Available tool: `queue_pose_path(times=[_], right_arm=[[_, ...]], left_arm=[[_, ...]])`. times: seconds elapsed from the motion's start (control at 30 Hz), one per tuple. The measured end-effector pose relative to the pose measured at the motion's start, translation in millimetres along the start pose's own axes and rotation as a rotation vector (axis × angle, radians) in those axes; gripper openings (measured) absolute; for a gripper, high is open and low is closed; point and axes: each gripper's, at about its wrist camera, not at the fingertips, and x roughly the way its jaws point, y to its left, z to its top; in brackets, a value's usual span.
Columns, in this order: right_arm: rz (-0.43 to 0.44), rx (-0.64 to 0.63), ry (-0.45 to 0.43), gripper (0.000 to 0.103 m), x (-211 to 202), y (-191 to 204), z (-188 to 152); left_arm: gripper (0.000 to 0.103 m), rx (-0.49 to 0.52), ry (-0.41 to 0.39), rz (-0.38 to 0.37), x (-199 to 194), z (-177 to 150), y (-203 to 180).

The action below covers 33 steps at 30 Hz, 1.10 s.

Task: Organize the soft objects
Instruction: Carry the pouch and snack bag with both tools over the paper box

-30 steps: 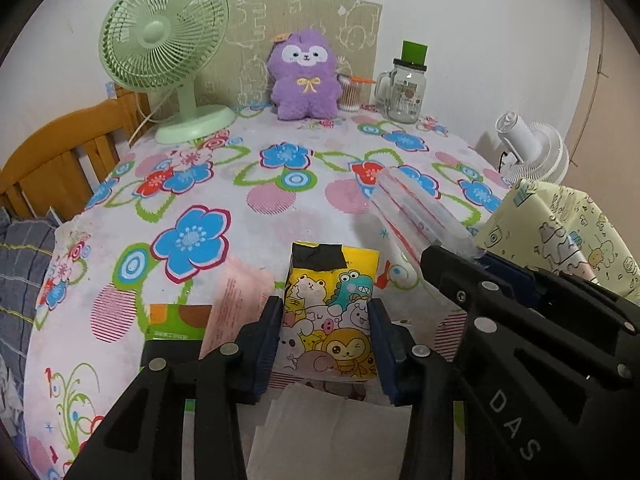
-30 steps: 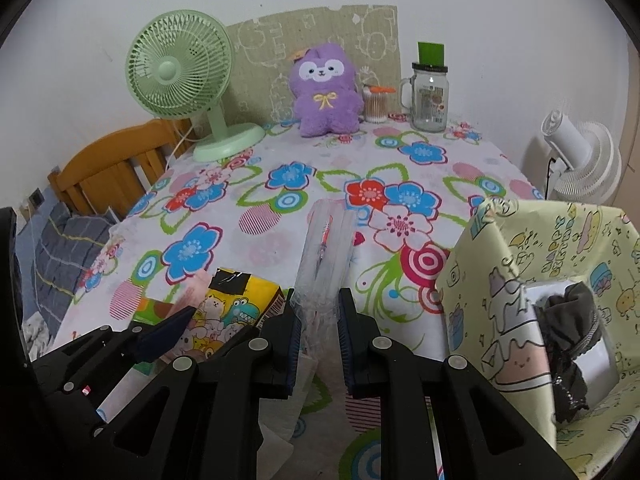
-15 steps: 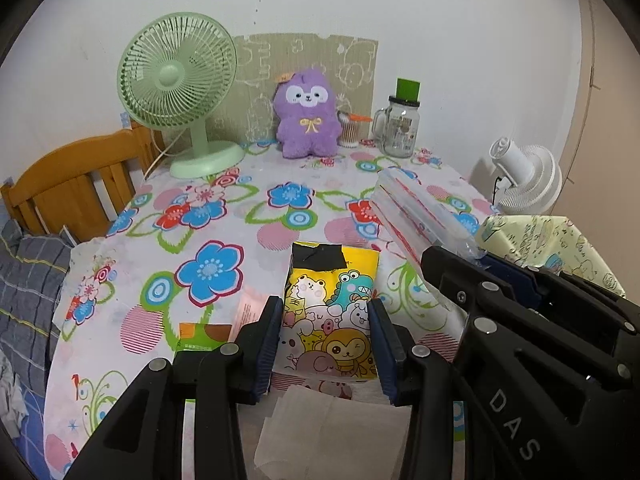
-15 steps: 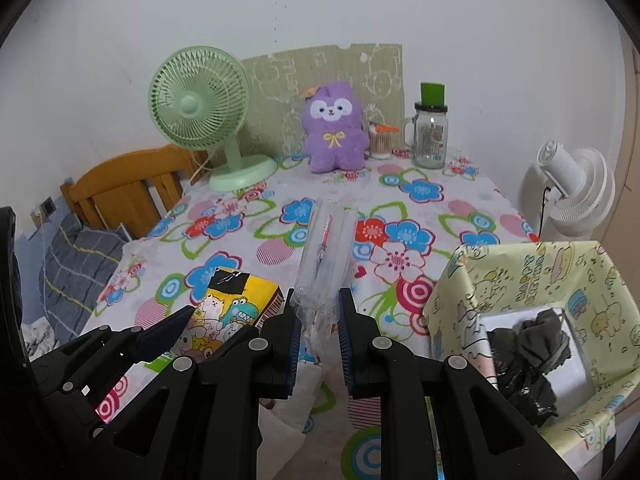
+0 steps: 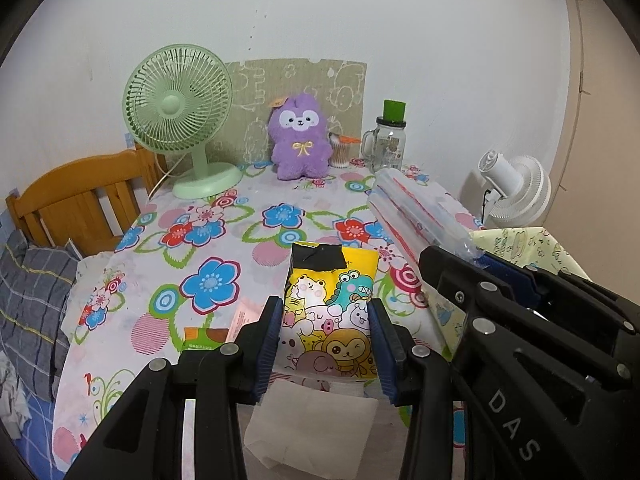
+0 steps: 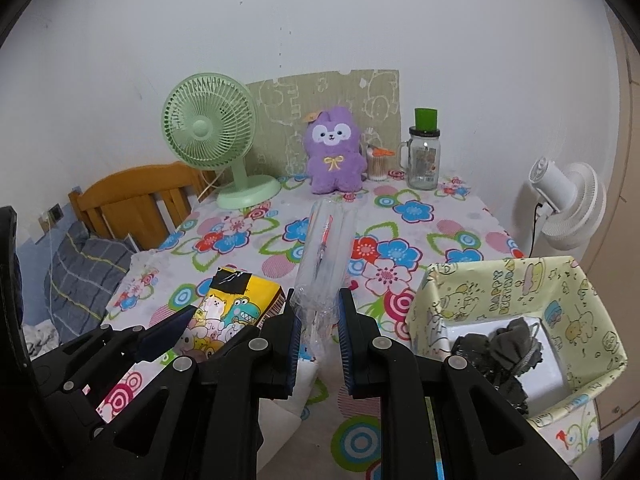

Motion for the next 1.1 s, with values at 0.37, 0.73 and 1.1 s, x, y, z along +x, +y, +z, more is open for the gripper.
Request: queue_pose_path(times=[0.37, 0.73, 1.1], right_arm=[[-0.016, -0.002, -0.031, 0.02, -22, -18, 1], [-0.043, 0.008, -0.047, 0.02, -35, -47, 3], [-0.078, 0.038, -0.053, 0.02, -42, -84, 3]], left_arm=[[0.044, 0.012, -0.027, -0.027, -11, 3, -24], [0.044, 0.035, -0.035, -0.057, -11, 9, -55], [0.044, 0.071, -0.021, -0.097, -1, 14, -91]])
